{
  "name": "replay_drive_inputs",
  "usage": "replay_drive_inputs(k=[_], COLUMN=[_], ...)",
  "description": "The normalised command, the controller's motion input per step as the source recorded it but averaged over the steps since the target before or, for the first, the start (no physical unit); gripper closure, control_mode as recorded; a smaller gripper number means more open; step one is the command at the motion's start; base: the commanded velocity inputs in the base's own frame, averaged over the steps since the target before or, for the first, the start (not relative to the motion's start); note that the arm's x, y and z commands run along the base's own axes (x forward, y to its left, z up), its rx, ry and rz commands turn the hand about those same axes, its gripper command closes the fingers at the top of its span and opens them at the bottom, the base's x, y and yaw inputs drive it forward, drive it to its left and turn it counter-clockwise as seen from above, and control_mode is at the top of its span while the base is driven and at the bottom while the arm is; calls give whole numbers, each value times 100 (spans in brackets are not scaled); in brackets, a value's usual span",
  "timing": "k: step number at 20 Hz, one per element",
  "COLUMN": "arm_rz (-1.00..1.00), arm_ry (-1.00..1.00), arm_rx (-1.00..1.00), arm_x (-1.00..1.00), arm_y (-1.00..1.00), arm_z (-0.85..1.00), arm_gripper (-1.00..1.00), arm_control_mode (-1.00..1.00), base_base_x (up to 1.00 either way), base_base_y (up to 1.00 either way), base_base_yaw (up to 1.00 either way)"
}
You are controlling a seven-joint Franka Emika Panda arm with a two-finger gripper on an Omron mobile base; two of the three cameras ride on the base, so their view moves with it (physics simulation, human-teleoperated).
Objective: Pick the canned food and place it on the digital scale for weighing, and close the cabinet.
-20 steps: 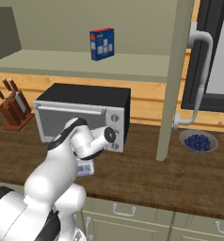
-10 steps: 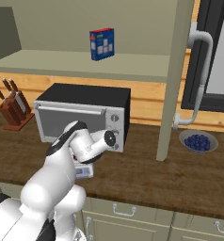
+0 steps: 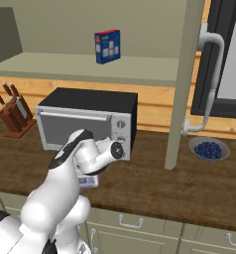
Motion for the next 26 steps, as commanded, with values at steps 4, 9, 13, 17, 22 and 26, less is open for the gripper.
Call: replay_drive_inputs(k=[4,9,13,17,22,26], arm_rz=[0,0,0,0,-2,-12], arm_ry=[-9,-13,-19,-20,-23,-39], arm_rx=[2,1,0,0,1,0], arm_x=[-6,-19,-33,-23,-55,-62], arm_y=[0,0,2,4,0,-28], arm_z=[13,18,38,43,46,82], arm_gripper=[-100,-100,-100,-100,-100,-100], arm_control_mode=[-100,-100,-100,-100,-100,-100], base_base_x=[0,0,0,0,0,0], base_base_y=[0,0,0,0,0,0], base_base_yaw=[0,0,0,0,0,0])
